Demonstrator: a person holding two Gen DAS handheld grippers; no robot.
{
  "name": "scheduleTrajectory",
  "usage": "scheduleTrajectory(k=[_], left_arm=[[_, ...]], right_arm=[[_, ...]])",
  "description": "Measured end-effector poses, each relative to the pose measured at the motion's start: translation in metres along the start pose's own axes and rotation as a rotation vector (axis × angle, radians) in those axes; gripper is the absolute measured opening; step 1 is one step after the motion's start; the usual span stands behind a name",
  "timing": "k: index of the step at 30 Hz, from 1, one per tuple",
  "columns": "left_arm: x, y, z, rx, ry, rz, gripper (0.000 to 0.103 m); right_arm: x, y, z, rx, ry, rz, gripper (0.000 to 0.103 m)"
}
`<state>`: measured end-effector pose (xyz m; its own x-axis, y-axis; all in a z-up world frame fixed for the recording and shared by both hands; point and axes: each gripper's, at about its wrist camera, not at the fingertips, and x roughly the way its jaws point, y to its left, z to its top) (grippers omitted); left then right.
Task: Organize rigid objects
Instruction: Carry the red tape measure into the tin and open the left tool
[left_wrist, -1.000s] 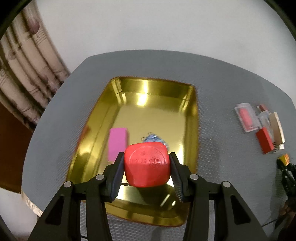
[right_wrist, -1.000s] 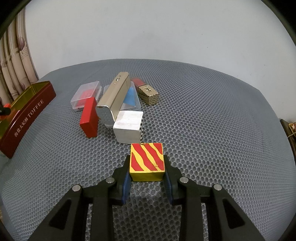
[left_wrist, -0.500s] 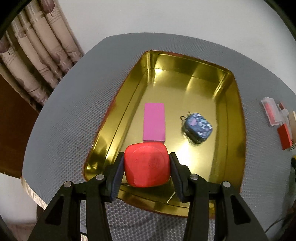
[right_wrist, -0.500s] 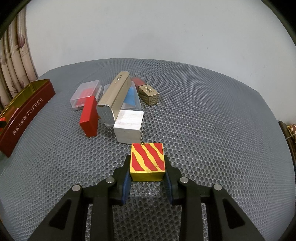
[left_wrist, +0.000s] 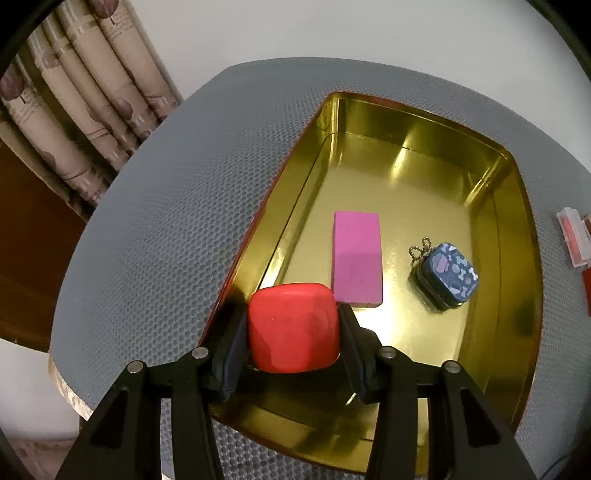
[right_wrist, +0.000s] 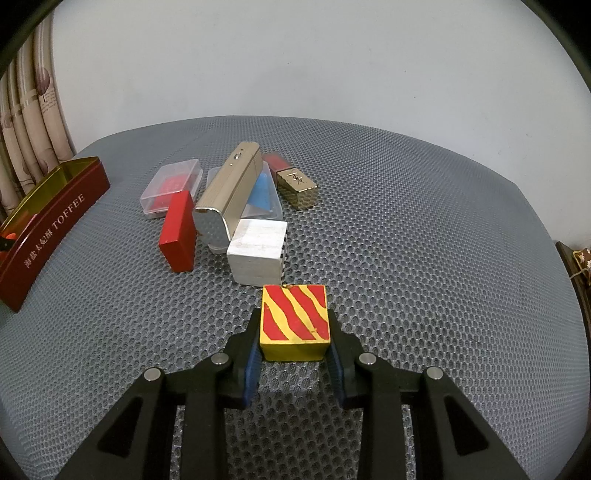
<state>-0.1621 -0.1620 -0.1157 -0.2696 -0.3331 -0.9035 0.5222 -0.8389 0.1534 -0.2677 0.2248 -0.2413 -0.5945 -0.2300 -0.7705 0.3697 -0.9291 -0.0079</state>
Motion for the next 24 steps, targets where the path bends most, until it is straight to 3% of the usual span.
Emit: scheduleTrajectory(k=[13,24], left_arm=[[0.004,0.002,0.009,0.008,-0.008,0.010,0.046],[-0.020,0.003,0.010,-0.017,-0.053,-0.046,0.051]], right_arm=[[0.002,-0.042,-0.005,0.000,0.000,-0.003,0.032],[0.003,-0.083,-0.009,-0.003,0.001,-0.007,0.032]])
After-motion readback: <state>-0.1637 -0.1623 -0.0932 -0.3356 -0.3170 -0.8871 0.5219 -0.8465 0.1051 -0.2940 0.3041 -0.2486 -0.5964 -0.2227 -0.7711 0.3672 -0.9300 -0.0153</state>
